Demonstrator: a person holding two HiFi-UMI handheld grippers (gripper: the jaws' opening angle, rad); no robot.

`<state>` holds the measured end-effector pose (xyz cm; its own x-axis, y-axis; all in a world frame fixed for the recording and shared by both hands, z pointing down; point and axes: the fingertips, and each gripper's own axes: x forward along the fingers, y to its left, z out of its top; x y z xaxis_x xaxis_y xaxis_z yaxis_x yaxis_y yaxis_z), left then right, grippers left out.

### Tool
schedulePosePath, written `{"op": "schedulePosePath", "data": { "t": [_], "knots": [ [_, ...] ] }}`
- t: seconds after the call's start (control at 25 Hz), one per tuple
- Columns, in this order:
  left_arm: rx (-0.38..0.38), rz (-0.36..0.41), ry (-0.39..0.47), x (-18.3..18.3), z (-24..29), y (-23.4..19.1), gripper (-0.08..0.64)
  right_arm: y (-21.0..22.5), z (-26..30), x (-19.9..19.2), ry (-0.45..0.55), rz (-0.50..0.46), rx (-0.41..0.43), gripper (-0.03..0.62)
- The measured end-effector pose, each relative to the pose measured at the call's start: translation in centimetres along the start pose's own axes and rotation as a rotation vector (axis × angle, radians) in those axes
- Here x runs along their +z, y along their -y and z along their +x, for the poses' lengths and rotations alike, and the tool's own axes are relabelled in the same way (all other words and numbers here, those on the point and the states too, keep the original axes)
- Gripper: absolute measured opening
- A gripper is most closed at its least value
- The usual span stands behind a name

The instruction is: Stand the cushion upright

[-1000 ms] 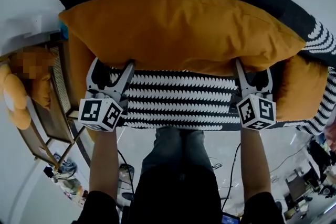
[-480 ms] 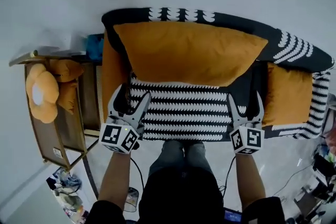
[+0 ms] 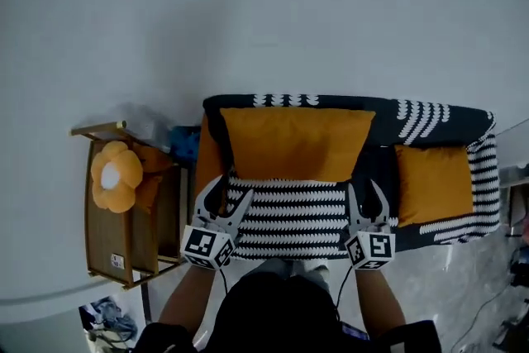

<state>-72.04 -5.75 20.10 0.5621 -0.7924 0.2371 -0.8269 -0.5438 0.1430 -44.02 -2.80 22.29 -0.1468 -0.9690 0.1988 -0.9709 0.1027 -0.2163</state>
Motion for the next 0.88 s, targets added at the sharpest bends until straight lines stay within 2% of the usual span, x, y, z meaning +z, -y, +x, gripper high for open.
{"op": "schedulePosePath", "data": {
  "t": [0.04,0.08,0.2,0.32,0.52,0.72,0.88],
  "knots": [
    [-0.012,0.01,0.012,0.5,-0.2,1.0,0.255,0.4,-1.2,0.6,0.013,0.014,-0.011,0.176],
    [-0.026,0.015,0.026,1.1,-0.3,2.1,0.213,0.9,-2.6,1.1,0.023,0.026,-0.02,0.161],
    [-0.1,0.031,0.078,2.7,1.0,6.9,0.107,2.0,-7.1,2.0,0.053,0.009,-0.024,0.165],
    [-0.227,0.048,0.115,4.1,2.5,13.5,0.107,3.9,-13.0,2.6,0.09,-0.012,-0.089,0.173],
    [-0.413,0.015,0.101,3.7,1.8,25.1,0.107,10.4,-27.0,3.6,0.159,-0.013,-0.335,0.172],
    [-0.589,0.058,0.057,1.9,0.1,36.3,0.107,16.8,-41.8,3.6,0.228,0.017,-0.585,0.172],
    [-0.736,0.074,0.046,1.1,-1.6,45.3,0.107,18.6,-52.3,2.9,0.29,0.059,-0.753,0.171]
  ]
}}
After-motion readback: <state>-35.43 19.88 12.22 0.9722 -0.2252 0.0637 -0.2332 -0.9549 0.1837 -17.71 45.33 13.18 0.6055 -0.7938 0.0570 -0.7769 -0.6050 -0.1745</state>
